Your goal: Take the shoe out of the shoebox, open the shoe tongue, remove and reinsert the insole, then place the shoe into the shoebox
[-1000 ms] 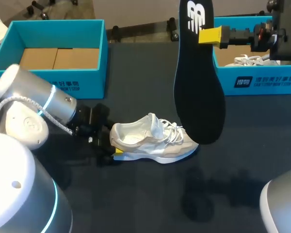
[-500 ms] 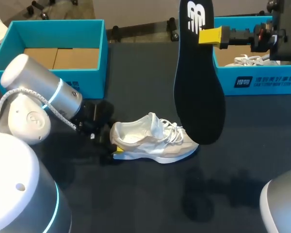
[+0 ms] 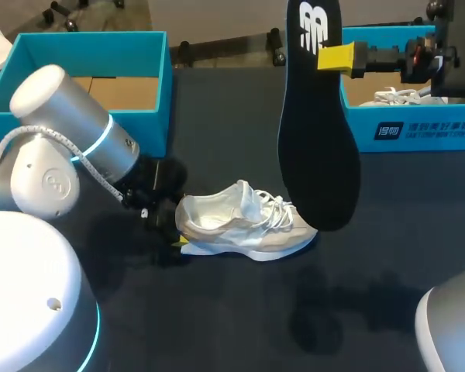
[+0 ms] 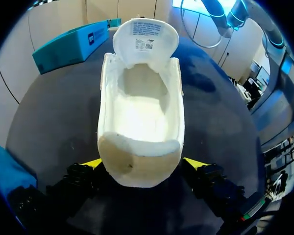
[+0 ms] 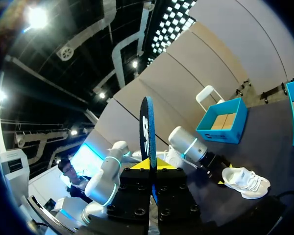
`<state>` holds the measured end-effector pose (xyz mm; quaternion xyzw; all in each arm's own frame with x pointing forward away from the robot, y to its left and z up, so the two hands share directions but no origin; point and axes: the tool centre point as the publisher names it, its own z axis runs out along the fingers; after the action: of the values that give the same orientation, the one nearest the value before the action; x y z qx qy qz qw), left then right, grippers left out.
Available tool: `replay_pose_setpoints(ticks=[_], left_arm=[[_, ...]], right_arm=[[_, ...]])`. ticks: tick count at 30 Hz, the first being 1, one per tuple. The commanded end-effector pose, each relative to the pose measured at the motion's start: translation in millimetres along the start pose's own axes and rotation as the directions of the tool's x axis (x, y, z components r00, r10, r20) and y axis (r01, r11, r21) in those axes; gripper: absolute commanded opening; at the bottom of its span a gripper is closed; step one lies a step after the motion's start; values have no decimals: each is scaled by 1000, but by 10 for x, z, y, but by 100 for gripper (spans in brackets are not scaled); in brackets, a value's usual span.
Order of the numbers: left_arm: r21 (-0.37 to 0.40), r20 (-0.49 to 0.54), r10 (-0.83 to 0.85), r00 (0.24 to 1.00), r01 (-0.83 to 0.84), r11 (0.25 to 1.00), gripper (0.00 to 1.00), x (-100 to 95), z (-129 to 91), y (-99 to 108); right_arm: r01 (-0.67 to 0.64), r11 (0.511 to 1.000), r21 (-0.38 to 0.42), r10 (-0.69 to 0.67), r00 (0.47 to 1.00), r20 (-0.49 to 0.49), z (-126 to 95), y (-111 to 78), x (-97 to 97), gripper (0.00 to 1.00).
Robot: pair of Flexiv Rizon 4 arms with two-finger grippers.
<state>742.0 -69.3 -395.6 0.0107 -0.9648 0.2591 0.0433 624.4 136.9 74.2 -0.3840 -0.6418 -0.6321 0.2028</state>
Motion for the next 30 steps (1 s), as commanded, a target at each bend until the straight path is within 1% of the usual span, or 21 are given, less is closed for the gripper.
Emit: replay_pose_setpoints(ticks=[1, 3, 5, 6, 7, 13, 19, 30], left_arm=[[-91, -1, 13, 1000, -13, 996, 100, 3, -99, -54], [-125, 8, 25, 1000, -24, 992, 100, 7, -122, -64], [-126, 0, 25, 1000, -25, 992, 100, 11, -143, -72], [-144, 7, 33, 999, -32, 989, 100, 13, -168, -79], [-144, 4, 38, 999, -37, 989, 100, 20, -193, -88], [-201, 8, 72, 997, -69, 977, 100, 48, -248, -147], [-270, 37, 84, 996, -71, 960, 100, 83, -307, -191], [-314, 67, 101, 993, -75, 946, 100, 53, -439, -261]], right_arm=[[-2, 1000, 5, 2, 1000, 2, 48, 36, -3, 0], [-2, 1000, 5, 2, 1000, 2, 48, 36, -3, 0], [-2, 1000, 5, 2, 1000, 2, 48, 36, -3, 0], [-2, 1000, 5, 2, 1000, 2, 48, 36, -3, 0], [-2, 1000, 5, 2, 1000, 2, 48, 36, -3, 0], [-2, 1000, 5, 2, 1000, 2, 48, 36, -3, 0], [-2, 1000, 5, 2, 1000, 2, 48, 36, -3, 0], [-2, 1000, 5, 2, 1000, 2, 48, 36, -3, 0]])
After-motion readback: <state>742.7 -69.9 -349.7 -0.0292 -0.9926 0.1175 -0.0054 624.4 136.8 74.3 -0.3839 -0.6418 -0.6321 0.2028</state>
